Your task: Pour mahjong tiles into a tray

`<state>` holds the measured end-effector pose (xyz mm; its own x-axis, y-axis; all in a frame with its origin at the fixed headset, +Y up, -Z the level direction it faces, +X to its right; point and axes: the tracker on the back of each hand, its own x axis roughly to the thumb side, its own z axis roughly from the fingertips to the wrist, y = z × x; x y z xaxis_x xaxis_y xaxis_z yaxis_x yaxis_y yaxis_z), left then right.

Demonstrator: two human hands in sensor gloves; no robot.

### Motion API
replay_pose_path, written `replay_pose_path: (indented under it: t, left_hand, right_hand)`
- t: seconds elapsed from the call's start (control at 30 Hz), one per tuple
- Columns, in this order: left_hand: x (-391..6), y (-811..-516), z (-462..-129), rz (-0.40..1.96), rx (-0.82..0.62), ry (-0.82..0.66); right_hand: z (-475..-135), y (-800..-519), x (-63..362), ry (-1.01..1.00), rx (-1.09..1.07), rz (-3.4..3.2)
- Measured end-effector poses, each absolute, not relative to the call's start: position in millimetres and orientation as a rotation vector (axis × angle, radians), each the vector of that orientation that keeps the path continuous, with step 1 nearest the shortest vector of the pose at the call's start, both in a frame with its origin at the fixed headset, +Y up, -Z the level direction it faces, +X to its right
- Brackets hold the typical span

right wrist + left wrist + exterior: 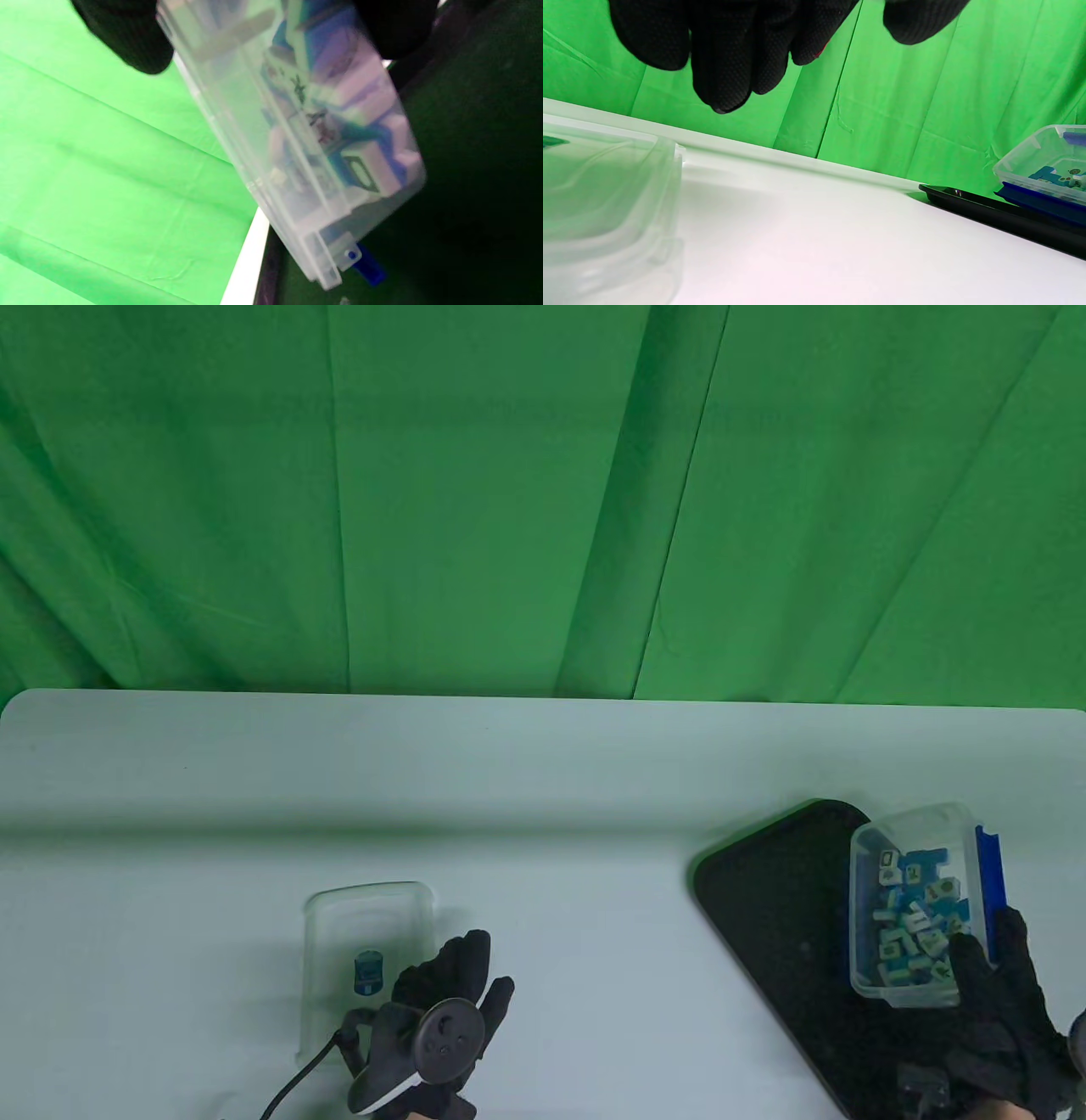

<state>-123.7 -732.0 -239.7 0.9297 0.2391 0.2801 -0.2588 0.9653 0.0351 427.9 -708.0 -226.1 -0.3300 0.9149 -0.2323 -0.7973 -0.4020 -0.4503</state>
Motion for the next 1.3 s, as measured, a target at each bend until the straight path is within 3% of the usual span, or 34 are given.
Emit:
replay_pose_path:
  t: [1.3]
  left_hand:
    - [-127,-735,-241,0.280,0.028,-0.259]
  right_hand:
    - [-227,-696,410,-0.439,-0.648,2.325]
